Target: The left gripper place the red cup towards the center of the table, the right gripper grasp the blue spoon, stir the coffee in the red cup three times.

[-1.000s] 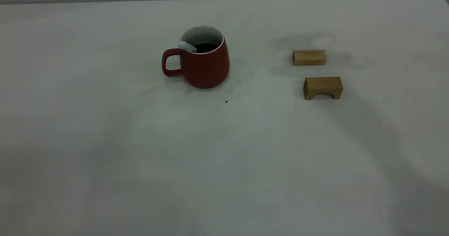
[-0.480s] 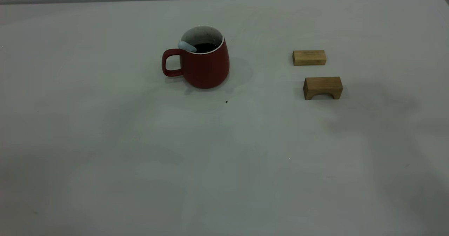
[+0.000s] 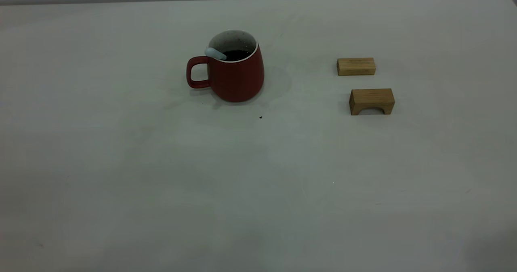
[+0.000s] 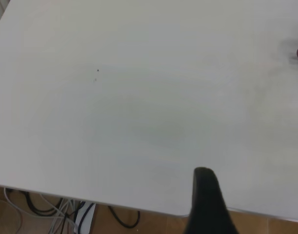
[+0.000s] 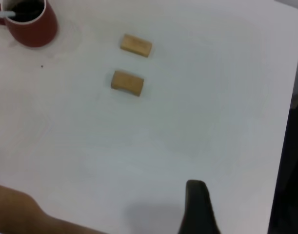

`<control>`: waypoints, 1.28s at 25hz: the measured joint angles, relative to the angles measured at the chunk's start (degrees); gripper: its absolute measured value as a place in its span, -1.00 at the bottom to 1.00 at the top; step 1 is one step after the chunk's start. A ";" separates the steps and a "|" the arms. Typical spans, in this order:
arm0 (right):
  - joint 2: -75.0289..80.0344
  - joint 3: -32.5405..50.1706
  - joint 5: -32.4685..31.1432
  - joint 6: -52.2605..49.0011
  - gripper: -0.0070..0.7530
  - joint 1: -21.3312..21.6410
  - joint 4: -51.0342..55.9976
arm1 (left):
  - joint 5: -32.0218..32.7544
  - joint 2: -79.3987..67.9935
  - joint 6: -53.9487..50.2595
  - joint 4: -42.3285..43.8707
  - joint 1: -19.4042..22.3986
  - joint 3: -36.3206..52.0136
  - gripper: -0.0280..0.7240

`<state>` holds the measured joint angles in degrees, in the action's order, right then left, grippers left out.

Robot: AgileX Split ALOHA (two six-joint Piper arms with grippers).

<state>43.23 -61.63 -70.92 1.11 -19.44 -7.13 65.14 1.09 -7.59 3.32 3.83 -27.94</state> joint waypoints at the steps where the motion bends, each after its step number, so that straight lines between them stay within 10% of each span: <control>1: -2.97 2.60 0.06 -0.63 0.54 0.07 0.00 | 0.00 0.00 0.06 0.00 0.00 0.00 0.54; 21: -40.95 33.58 8.40 -2.83 0.54 20.12 9.43 | 0.04 0.00 0.06 0.00 0.00 0.00 0.54; 32: -42.05 34.77 6.37 -0.80 0.54 17.70 8.37 | 0.04 0.00 0.06 0.00 0.00 0.00 0.54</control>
<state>1.17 -26.86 -64.55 0.30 -1.73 1.25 65.19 1.09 -7.52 3.32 3.83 -27.94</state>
